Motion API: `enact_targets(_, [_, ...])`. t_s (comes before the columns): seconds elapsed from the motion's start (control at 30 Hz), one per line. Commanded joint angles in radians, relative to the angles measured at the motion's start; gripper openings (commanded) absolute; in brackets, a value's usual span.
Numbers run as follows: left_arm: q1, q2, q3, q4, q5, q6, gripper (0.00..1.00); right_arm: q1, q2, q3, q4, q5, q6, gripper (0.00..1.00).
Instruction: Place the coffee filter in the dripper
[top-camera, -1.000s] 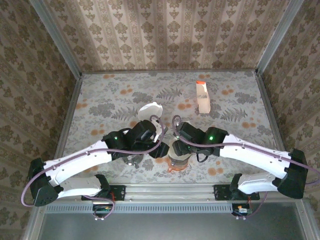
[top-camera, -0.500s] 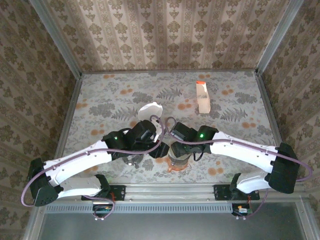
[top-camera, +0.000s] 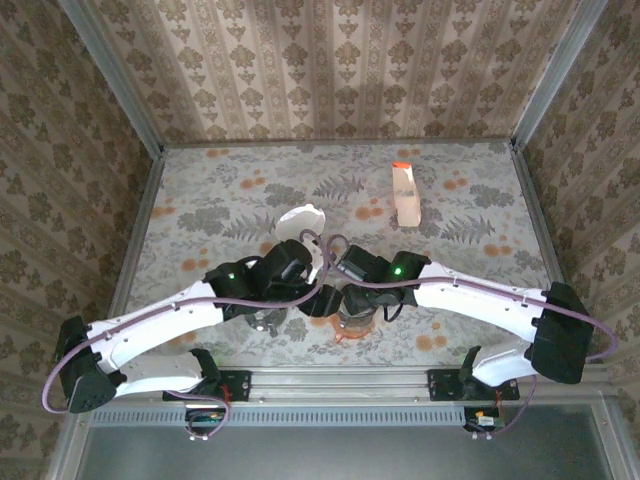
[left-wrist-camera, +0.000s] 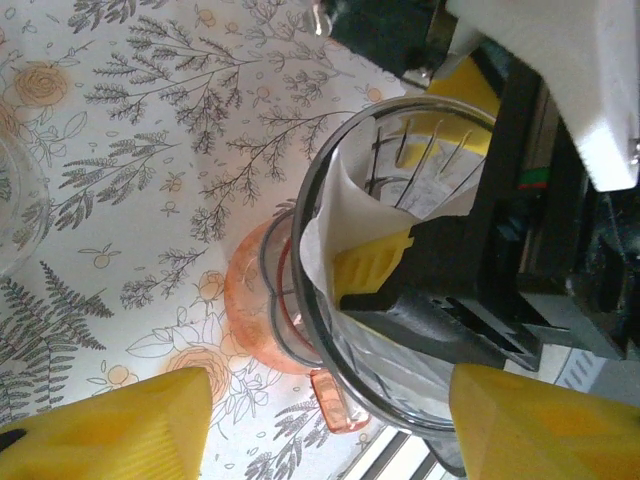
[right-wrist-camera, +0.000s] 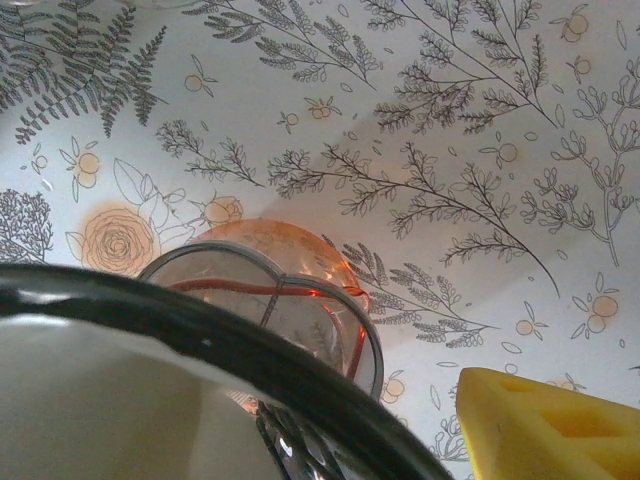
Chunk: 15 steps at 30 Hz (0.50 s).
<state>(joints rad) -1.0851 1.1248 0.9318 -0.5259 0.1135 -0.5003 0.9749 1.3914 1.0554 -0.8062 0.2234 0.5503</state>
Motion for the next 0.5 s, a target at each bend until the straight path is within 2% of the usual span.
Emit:
enact_targets(0.0, [0.006,-0.031,-0.012,0.033,0.014,-0.015,0.69,-0.003,0.026,-0.036,-0.006,0.002,0.007,0.70])
enact_targets(0.3, [0.014,-0.007,-0.028,0.046,0.021,-0.025,0.69,-0.002,0.007,-0.041,0.013,-0.002,0.020,0.70])
enact_targets(0.47, [0.026,0.000,-0.034,0.041,0.019,-0.034,0.62,-0.002,-0.020,-0.038,0.023,-0.010,0.023,0.70])
